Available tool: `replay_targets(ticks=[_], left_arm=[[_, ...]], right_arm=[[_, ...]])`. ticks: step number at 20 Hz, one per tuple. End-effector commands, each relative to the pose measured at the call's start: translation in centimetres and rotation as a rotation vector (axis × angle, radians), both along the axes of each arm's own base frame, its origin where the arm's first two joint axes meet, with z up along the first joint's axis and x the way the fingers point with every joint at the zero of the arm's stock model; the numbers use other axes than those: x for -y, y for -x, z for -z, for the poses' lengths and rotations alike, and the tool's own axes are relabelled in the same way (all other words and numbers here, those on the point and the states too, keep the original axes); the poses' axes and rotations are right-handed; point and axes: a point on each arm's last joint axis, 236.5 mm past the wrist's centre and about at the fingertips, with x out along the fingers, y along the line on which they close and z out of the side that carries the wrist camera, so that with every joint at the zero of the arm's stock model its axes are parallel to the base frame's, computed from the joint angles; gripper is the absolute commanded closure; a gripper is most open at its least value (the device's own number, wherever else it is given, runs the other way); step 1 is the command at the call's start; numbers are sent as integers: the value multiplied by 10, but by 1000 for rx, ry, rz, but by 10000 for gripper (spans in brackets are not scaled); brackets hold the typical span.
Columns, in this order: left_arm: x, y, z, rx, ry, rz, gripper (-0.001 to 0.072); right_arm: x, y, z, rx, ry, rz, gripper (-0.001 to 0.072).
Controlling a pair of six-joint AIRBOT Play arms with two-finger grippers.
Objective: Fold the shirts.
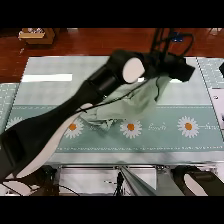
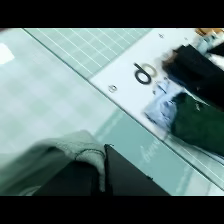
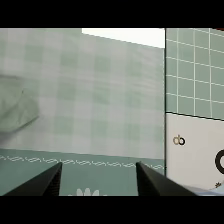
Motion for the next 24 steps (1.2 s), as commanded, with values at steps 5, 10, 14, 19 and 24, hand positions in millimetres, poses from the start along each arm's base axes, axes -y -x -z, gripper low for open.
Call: replay_targets(ticks=[5,10,14,19,24], left_arm=[[-59,-18,15,-5,-177,77,-13],[-258,-59,24,-314,-430,-64,60],[-390,-76,10,-412,-426,-291,40],[-486,-33,74,-622,-408,-410,25],[-480,34,181,-860,-247,-388,25]], right_arm=[[11,-1,-3,9,44,25,163],[22,0,34,-93,92,44,160],[27,14,116,-261,14,60,109],[17,15,163,-261,-298,111,109],[13,2,159,-192,-476,139,109]])
